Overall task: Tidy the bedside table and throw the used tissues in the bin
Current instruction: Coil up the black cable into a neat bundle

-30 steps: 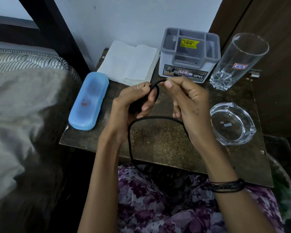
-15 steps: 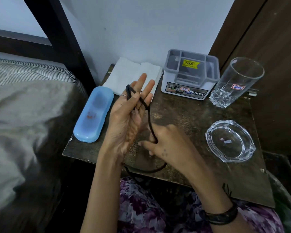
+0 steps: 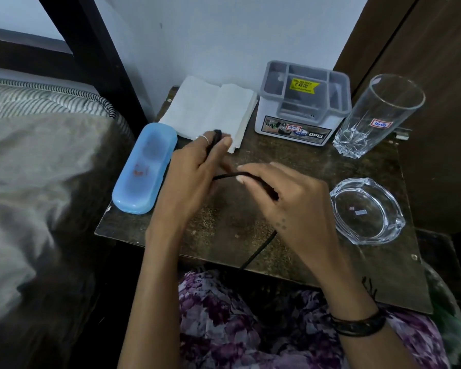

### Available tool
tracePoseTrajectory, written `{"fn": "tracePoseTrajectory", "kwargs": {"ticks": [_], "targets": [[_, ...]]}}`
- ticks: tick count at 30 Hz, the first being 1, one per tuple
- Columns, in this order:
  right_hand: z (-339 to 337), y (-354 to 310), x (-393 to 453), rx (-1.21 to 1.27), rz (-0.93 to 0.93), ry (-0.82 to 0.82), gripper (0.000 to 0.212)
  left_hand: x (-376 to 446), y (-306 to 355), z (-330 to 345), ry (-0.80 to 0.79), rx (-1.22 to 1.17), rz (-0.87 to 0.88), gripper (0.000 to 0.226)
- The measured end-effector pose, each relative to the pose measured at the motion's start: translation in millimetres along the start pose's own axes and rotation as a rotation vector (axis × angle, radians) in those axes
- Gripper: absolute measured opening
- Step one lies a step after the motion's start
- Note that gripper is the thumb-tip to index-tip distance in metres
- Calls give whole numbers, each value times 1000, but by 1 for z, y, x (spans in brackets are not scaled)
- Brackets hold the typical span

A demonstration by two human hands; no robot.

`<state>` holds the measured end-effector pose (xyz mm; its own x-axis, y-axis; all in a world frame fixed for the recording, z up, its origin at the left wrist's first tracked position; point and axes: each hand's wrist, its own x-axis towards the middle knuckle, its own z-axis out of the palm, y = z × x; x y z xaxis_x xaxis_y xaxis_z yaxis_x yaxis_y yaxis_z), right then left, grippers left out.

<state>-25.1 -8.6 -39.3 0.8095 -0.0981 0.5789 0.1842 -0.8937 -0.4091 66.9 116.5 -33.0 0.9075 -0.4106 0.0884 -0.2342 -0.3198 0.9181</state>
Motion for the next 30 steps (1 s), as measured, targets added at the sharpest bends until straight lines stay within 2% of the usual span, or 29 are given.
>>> {"fn": "tracePoseTrajectory", "kwargs": {"ticks": [5, 8, 11, 15, 18, 21, 26, 28, 30], "targets": [[3, 16, -3, -91, 18, 80, 29, -6, 9, 0, -275, -158, -69, 35], [5, 22, -3, -15, 111, 82, 34, -7, 11, 5, -403, -271, -120, 28], [6, 19, -1, 123, 213, 74, 37, -7, 6, 9, -462, -424, -143, 28], [7, 12, 3, 272, 326, 52, 31, -8, 6, 19, -401, -639, -93, 35], [11, 11, 4, 336, 416, -16, 20, -12, 9, 23, -402, -646, -37, 51], [13, 6, 3, 443, 540, -145, 21, -14, 11, 24, -398, -770, -48, 45], [17, -2, 6, 514, 629, -350, 34, -13, 17, 31, -334, -1184, -96, 35], [16, -2, 5, 540, 665, -472, 37, -11, 17, 32, -307, -1239, -126, 33], [12, -4, 4, 542, 633, -537, 23, -7, 16, 33, -242, -1195, -127, 32]]}}
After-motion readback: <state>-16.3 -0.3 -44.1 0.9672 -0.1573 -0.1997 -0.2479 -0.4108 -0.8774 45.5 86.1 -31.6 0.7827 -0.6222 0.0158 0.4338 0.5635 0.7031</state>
